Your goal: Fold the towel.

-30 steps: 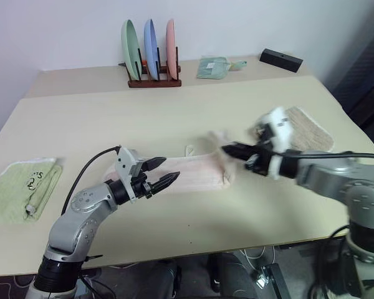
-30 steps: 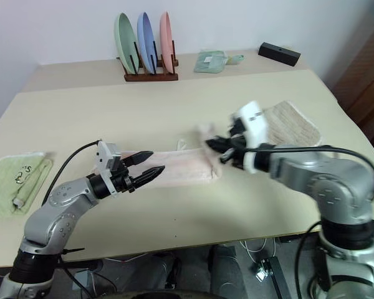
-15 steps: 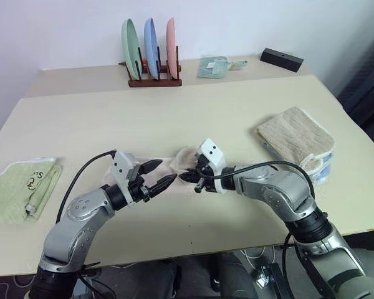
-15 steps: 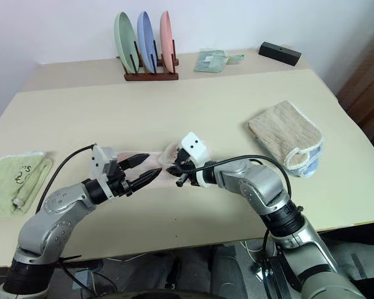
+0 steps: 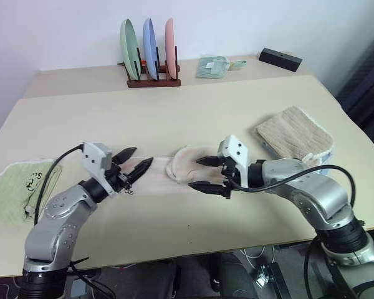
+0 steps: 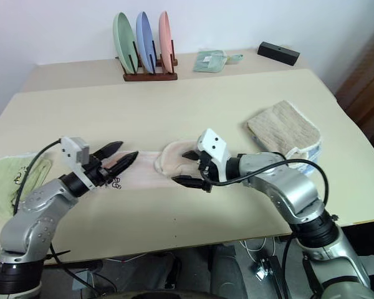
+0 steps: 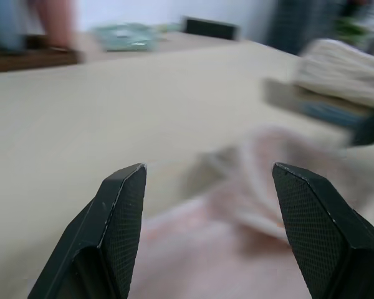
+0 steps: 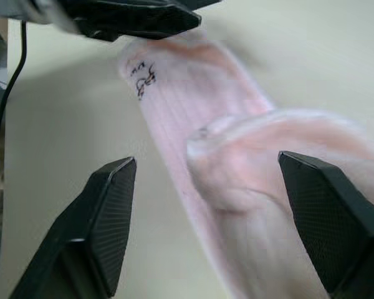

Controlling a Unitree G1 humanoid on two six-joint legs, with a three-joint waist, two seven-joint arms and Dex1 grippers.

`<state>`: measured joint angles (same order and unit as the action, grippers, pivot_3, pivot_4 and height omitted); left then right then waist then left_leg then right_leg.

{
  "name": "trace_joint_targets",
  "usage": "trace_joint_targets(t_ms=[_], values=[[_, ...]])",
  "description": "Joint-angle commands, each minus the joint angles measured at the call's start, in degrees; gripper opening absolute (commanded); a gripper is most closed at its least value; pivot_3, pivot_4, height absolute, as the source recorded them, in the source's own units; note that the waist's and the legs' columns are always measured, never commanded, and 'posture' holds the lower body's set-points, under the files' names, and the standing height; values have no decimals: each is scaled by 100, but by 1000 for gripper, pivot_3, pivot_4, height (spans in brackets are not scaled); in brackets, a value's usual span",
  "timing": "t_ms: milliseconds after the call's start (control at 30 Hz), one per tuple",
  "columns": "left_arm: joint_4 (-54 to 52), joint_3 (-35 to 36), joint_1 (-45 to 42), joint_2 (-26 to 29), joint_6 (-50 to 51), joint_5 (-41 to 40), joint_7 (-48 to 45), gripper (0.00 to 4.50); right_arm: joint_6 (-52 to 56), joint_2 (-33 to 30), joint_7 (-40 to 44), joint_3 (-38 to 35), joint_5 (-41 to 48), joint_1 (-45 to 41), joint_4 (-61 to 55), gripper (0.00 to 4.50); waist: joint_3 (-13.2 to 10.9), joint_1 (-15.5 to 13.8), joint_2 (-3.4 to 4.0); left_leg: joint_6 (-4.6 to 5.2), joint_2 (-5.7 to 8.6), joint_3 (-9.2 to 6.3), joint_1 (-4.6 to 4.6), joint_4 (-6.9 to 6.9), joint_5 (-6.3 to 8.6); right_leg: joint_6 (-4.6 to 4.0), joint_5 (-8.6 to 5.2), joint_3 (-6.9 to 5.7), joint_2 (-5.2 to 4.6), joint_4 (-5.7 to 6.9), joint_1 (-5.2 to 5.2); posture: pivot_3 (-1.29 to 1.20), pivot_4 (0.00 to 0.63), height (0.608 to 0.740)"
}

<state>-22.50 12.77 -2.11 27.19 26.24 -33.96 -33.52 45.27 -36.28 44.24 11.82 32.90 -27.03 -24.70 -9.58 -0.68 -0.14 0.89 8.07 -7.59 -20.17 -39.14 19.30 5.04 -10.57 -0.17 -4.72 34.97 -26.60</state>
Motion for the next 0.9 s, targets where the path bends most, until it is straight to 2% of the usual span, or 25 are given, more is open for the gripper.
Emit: trace_joint_targets(t_ms=[33,200,233,300,500,667,800,900], values=[[-182,339,261,80,64,-192,37,3291,-486,276,-313,-144,-461,-327,558,2928,0,11,0,-1,-1,0,1,0,0,0,0,0,0,0,0,0,150,740],[-370,504,473,-140,253,-502,367,3291,-1624,782,-384,294,-1428,-582,1831,320,1,-27,-4,-1,1,2,3,0,0,-1,0,2,0,1,2,0,150,740],[-420,515,529,-178,301,-563,420,3291,-1803,928,-403,318,-1536,-613,2045,64,2,-17,-5,-2,1,0,1,-1,0,-1,0,1,0,1,1,0,150,740],[-592,470,737,-230,373,-611,475,3291,-2163,1140,-404,468,-1838,-600,2520,64,2,-1,-5,-2,1,2,2,0,0,-1,0,2,0,1,1,0,150,740],[-1097,427,1373,-341,497,-730,672,3291,-3229,1157,20,1178,-2772,-202,3285,64,2,-7,-5,-2,1,4,3,1,0,-2,0,4,2,1,1,0,150,740],[-1346,403,1769,-494,440,-581,1016,3291,-3498,1265,16,1035,-2953,-215,3466,64,6,-3,-7,-4,0,5,36,6,1,-2,-1,7,4,2,30,0,150,740],[-1746,327,2353,-679,386,-451,1268,3291,-3488,1454,-51,437,-2534,-459,3114,64,4,1,-7,-6,-1,7,37,10,3,-2,-1,11,6,2,27,0,150,740],[-1932,360,2639,-880,426,-650,1442,3291,-3254,1510,49,118,-2221,-621,2863,927,3,-10,-6,-6,-1,7,33,10,3,-2,-1,11,6,1,24,0,150,740]])
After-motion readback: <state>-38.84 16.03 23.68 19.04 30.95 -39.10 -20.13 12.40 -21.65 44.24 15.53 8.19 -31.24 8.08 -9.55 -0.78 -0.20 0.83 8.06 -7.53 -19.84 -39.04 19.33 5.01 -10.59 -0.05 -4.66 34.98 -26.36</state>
